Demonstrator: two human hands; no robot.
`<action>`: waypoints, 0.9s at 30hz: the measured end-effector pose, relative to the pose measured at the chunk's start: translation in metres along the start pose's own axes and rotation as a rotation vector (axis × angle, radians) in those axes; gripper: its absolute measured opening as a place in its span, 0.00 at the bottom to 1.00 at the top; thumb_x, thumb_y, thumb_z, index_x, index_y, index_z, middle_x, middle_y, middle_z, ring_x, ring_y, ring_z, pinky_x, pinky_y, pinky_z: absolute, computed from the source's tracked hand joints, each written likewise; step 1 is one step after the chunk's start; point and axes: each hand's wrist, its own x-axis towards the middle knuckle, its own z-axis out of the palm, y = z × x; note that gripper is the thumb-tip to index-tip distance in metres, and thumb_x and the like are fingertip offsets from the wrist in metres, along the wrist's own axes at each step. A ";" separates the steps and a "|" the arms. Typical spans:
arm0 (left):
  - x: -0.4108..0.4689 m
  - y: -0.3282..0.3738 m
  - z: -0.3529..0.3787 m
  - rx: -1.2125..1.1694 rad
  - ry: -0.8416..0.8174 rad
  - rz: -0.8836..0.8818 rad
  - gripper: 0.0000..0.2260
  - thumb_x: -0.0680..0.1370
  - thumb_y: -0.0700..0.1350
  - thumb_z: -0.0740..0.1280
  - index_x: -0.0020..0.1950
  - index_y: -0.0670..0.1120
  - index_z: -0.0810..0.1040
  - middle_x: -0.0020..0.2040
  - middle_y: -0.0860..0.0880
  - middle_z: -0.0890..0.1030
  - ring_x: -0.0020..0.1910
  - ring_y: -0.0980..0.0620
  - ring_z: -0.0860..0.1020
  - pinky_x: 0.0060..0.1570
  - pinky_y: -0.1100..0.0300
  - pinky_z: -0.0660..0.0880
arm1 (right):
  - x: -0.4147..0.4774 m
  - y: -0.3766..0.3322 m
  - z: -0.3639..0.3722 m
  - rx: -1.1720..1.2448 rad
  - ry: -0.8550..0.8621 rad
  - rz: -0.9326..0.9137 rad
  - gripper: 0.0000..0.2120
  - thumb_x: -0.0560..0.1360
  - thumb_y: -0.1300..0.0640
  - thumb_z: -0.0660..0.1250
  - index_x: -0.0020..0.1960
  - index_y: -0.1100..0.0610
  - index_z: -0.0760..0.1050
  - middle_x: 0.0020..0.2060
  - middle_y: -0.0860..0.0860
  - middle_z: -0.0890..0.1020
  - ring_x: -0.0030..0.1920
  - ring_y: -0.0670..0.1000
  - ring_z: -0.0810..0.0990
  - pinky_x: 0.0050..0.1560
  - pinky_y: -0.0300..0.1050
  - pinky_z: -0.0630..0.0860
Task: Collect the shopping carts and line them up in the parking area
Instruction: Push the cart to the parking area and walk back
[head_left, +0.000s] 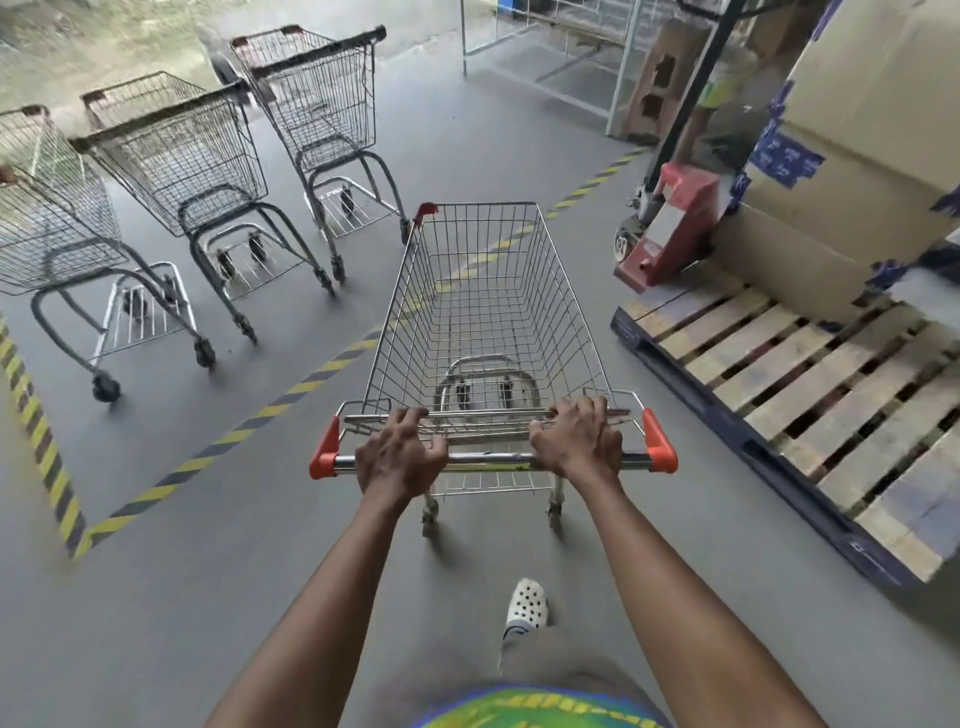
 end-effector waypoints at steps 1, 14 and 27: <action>0.012 0.003 -0.001 -0.003 -0.002 0.000 0.24 0.75 0.60 0.63 0.71 0.57 0.74 0.68 0.53 0.76 0.56 0.44 0.80 0.44 0.55 0.67 | 0.011 -0.003 -0.005 -0.007 -0.002 -0.005 0.23 0.76 0.40 0.60 0.66 0.51 0.75 0.68 0.55 0.73 0.73 0.56 0.63 0.62 0.57 0.69; 0.097 0.016 -0.002 -0.059 0.022 0.005 0.22 0.75 0.60 0.62 0.68 0.56 0.75 0.64 0.53 0.78 0.53 0.45 0.81 0.46 0.54 0.73 | 0.094 -0.025 -0.022 -0.047 -0.036 -0.011 0.25 0.78 0.40 0.59 0.73 0.46 0.71 0.71 0.52 0.72 0.75 0.55 0.62 0.63 0.56 0.71; 0.109 0.009 0.002 -0.061 0.046 0.020 0.23 0.75 0.60 0.63 0.68 0.55 0.75 0.64 0.53 0.78 0.48 0.46 0.82 0.42 0.56 0.72 | 0.099 -0.037 -0.017 0.022 0.066 0.024 0.20 0.77 0.44 0.63 0.68 0.46 0.76 0.65 0.51 0.76 0.70 0.53 0.66 0.58 0.53 0.68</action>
